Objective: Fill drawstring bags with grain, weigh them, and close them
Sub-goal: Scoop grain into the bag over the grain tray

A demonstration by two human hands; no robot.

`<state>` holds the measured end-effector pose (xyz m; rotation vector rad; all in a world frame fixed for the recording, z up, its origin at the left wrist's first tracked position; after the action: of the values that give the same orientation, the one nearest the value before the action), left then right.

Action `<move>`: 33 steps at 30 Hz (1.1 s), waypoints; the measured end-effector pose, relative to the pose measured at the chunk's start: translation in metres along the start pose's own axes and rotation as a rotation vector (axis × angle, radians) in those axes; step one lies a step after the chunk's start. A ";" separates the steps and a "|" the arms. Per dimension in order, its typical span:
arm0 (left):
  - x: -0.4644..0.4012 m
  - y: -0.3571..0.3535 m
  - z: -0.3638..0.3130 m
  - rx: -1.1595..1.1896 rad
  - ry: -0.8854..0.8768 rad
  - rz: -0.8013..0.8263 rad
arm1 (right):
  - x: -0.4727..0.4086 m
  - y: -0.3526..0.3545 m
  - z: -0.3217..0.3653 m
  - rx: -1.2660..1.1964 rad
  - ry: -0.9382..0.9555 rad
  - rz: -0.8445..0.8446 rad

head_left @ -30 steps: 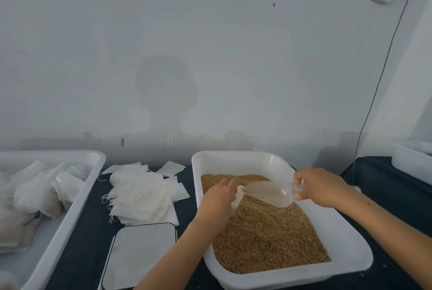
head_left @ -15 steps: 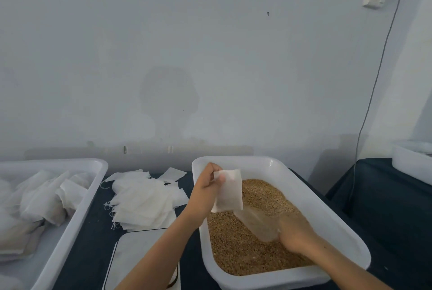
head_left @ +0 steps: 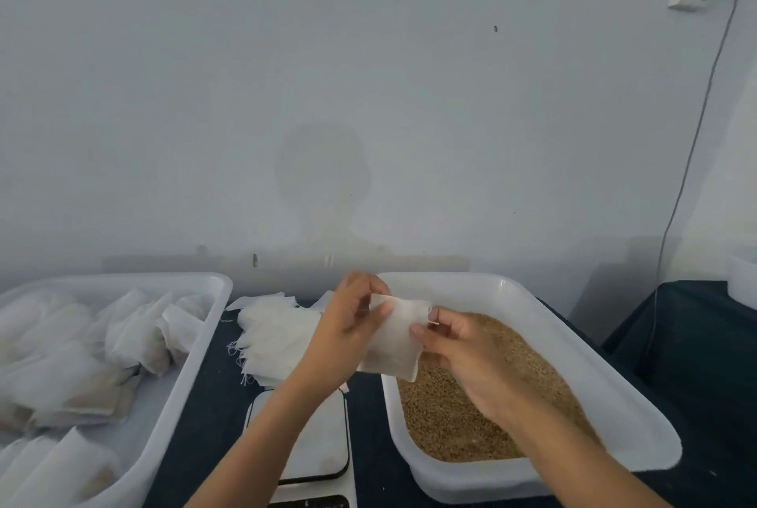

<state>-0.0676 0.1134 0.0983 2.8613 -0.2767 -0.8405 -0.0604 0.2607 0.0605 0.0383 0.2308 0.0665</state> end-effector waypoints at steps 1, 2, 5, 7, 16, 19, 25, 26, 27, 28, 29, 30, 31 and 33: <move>0.006 0.012 0.004 0.021 0.020 -0.074 | -0.002 -0.010 0.000 -0.028 0.003 -0.007; 0.014 0.022 0.010 0.082 0.075 -0.130 | -0.002 -0.021 0.002 -0.042 0.014 -0.005; 0.039 0.046 0.037 0.192 0.254 -0.233 | -0.005 -0.052 0.000 -0.048 0.061 -0.027; 0.053 0.058 0.050 0.156 0.301 -0.252 | -0.007 -0.072 -0.009 -0.092 0.036 -0.060; 0.075 0.102 0.108 -0.278 0.444 -0.331 | -0.019 -0.118 -0.064 0.243 0.015 -0.159; 0.074 0.101 0.120 -0.392 0.447 -0.318 | -0.021 -0.118 -0.077 0.329 0.030 -0.182; 0.070 0.097 0.138 -0.457 0.464 -0.234 | -0.017 -0.113 -0.084 0.468 0.139 -0.192; 0.069 0.098 0.138 -0.461 0.456 -0.225 | -0.017 -0.112 -0.084 0.462 0.152 -0.185; 0.069 0.100 0.138 -0.452 0.450 -0.229 | -0.018 -0.111 -0.084 0.452 0.164 -0.181; 0.069 0.103 0.138 -0.427 0.442 -0.247 | -0.019 -0.110 -0.083 0.441 0.178 -0.182; 0.069 0.108 0.139 -0.391 0.434 -0.276 | -0.020 -0.108 -0.082 0.429 0.190 -0.191; 0.069 0.113 0.139 -0.352 0.428 -0.309 | -0.021 -0.105 -0.082 0.415 0.200 -0.203; 0.069 0.119 0.140 -0.318 0.424 -0.343 | -0.022 -0.102 -0.081 0.403 0.206 -0.218; 0.071 0.130 0.141 -0.303 0.424 -0.405 | -0.024 -0.099 -0.082 0.398 0.205 -0.242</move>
<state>-0.1034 -0.0404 -0.0315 2.7406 0.4515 -0.2684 -0.0963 0.1633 -0.0187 0.4002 0.4496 -0.2191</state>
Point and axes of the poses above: each hand's wrist, its own x-axis away from the middle knuckle, its own y-axis out of the back of the hand, z = x × y, the point moved 7 cm from there along -x, towards the middle knuckle, and after that the axes turned 6 degrees about y, right-handed, at the moved point
